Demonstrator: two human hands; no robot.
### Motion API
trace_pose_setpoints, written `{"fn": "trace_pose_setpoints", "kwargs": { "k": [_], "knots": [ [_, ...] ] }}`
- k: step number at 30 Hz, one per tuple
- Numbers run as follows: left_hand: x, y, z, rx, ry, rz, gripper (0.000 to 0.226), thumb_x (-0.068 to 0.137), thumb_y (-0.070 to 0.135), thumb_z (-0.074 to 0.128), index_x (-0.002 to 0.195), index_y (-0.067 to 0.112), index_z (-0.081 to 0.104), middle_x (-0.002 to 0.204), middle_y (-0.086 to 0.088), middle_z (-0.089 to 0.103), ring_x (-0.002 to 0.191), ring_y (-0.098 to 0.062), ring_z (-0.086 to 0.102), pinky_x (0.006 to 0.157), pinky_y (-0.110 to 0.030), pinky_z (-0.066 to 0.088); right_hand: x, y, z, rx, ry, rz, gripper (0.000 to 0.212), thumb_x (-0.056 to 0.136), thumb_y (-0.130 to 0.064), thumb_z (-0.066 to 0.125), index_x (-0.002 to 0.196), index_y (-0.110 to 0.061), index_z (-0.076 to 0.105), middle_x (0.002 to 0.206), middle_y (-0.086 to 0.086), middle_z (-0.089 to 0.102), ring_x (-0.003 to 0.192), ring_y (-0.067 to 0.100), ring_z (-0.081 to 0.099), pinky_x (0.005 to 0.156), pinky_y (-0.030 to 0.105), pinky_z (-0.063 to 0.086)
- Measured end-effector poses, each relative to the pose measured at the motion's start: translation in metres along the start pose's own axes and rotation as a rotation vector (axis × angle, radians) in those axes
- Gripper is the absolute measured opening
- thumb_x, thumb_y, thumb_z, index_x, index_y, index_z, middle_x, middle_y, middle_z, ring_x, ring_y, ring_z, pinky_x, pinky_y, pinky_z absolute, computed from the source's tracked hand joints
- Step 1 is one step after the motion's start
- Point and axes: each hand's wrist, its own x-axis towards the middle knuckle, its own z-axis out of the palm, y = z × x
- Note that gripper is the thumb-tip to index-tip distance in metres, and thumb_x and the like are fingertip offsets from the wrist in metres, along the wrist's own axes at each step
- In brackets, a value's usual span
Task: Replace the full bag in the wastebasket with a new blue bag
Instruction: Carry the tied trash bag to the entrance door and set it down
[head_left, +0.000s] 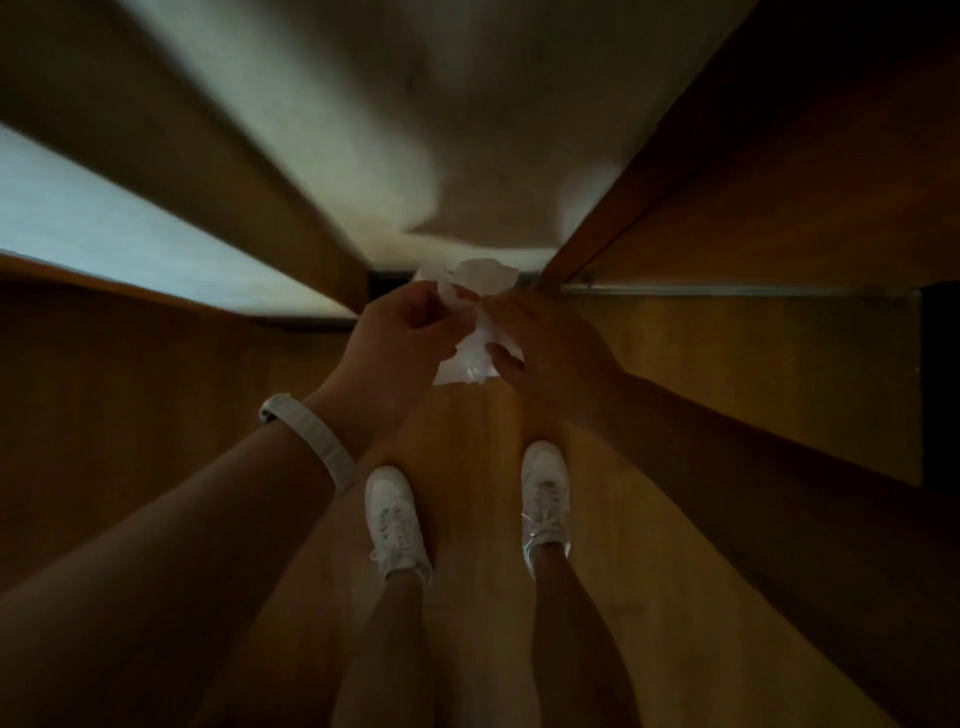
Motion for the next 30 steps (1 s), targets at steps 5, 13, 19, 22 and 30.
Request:
{"fn": "trace_pose_setpoints", "kwargs": {
  "k": [5,13,19,22,30],
  "knots": [
    [0.056,-0.072,0.003,0.036,-0.029,-0.069,0.015,0.095,0.014,0.058,0.103,0.023,0.067,0.104,0.002,0.072,0.101,-0.015,0.067,0.086,-0.032,0.053,0.013,0.050,0.076,-0.043,-0.060,0.008,0.040,0.087,-0.015,0.063,0.126,-0.009,0.055,0.115,0.014,0.061,0.101,0.028,0.060,0.076,0.031,0.048],
    [0.130,-0.161,0.005,0.159,-0.094,-0.083,0.015,0.093,0.014,0.061,0.102,0.024,0.066,0.105,0.005,0.072,0.100,-0.010,0.068,0.091,-0.040,0.055,0.027,0.110,0.161,-0.117,-0.114,0.018,0.040,0.088,-0.020,0.064,0.127,-0.015,0.054,0.118,0.011,0.060,0.104,0.023,0.058,0.073,0.023,0.038],
    [0.151,-0.183,0.003,0.279,0.004,-0.144,0.017,0.092,0.015,0.060,0.107,0.021,0.063,0.111,0.001,0.066,0.102,-0.015,0.064,0.077,-0.029,0.053,0.019,0.122,0.165,-0.183,-0.215,0.056,0.044,0.091,-0.034,0.053,0.132,-0.018,0.047,0.125,0.008,0.054,0.107,0.022,0.056,0.072,0.026,0.038],
    [0.146,-0.173,0.000,0.357,0.028,-0.149,0.028,0.090,0.016,0.062,0.117,0.025,0.057,0.119,0.003,0.060,0.103,-0.011,0.060,0.070,-0.022,0.050,0.014,0.117,0.147,-0.209,-0.217,0.068,0.042,0.092,-0.037,0.051,0.130,-0.018,0.048,0.125,0.007,0.053,0.105,0.023,0.056,0.072,0.029,0.043],
    [0.102,-0.107,-0.022,0.668,0.038,0.016,0.042,0.087,0.017,0.067,0.128,0.019,0.055,0.131,-0.006,0.055,0.116,-0.020,0.054,0.096,-0.038,0.047,0.005,0.076,0.065,-0.236,-0.227,0.113,0.039,0.089,-0.042,0.039,0.118,-0.019,0.049,0.112,0.005,0.054,0.096,0.023,0.055,0.068,0.033,0.044]
  ]
}}
